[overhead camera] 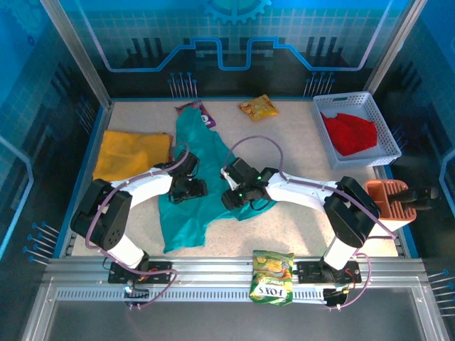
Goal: Fold and stack the t-shirts
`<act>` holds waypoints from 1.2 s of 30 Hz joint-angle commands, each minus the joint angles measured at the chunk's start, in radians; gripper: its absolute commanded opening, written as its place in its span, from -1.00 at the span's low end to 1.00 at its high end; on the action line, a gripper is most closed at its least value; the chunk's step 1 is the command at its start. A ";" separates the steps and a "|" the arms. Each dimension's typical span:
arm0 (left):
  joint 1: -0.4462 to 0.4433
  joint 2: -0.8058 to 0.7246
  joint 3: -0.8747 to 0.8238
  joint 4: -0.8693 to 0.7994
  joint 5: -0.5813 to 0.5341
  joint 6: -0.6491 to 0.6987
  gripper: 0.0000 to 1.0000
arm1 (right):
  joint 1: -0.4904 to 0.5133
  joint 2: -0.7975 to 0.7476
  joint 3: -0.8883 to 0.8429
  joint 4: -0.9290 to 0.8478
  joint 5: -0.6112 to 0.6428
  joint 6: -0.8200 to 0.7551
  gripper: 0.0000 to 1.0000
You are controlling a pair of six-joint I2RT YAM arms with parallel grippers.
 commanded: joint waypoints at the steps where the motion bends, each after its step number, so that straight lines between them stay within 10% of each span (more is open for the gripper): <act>1: 0.011 -0.010 -0.019 0.001 0.021 0.024 0.43 | -0.070 -0.047 0.056 -0.014 -0.052 0.015 -0.01; 13: 0.018 -0.017 -0.027 0.008 0.026 0.021 0.42 | -0.387 -0.086 0.062 -0.032 -0.245 0.135 0.21; 24: 0.017 -0.010 -0.024 0.012 0.035 0.018 0.42 | -0.442 0.123 0.053 0.081 -0.414 0.279 0.15; 36: 0.022 -0.035 -0.041 -0.005 0.020 0.022 0.42 | -0.386 0.198 0.099 0.183 -0.461 0.317 -0.84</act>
